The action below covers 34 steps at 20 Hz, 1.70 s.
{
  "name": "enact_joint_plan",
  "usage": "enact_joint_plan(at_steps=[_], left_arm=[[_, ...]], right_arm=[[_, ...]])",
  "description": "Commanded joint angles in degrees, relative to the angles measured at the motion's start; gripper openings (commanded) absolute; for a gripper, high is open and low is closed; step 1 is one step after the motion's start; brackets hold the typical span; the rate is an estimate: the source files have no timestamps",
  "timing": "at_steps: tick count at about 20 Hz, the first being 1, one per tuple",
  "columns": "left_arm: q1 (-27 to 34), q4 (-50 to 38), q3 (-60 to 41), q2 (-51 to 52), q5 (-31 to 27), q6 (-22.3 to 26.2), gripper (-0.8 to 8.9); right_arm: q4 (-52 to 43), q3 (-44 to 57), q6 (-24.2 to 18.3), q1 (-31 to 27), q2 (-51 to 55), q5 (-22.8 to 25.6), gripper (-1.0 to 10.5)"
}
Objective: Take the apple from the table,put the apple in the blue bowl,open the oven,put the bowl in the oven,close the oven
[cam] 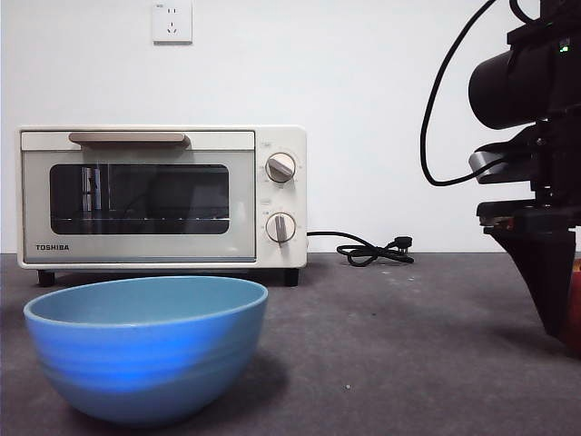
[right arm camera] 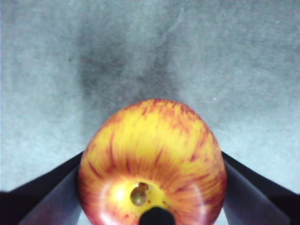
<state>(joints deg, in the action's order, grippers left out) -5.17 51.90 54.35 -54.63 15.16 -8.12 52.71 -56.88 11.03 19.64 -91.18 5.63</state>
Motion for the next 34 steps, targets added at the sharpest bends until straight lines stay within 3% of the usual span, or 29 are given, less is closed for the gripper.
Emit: enact_joint_plan(at_steps=[1,9,15,21,34], left_arm=[[-0.2,-0.1,0.1,0.0,-0.2,0.9,-0.04],[-0.2,-0.5,0.1,0.0,-0.2,0.8,-0.04],[-0.2,-0.6,0.1,-0.1,-0.2,0.8,-0.04],[-0.2,-0.5,0.1,-0.2,-0.2,0.9,-0.04],[-0.2,-0.5,0.1,-0.3,-0.2,0.9,-0.04]], right_arm=[[0.5,-0.2,0.7,1.2,3.5,-0.7,0.0],[2.5,-7.8,6.0,12.9,11.5,-12.9,0.0],[-0.1,-17.4,8.4,26.2,8.4,-13.1,0.0],[-4.9,-20.1,10.1,35.4,0.3,-13.1,0.0],[-12.6,-20.1,11.4,40.8,-15.5,-13.6,0.0]])
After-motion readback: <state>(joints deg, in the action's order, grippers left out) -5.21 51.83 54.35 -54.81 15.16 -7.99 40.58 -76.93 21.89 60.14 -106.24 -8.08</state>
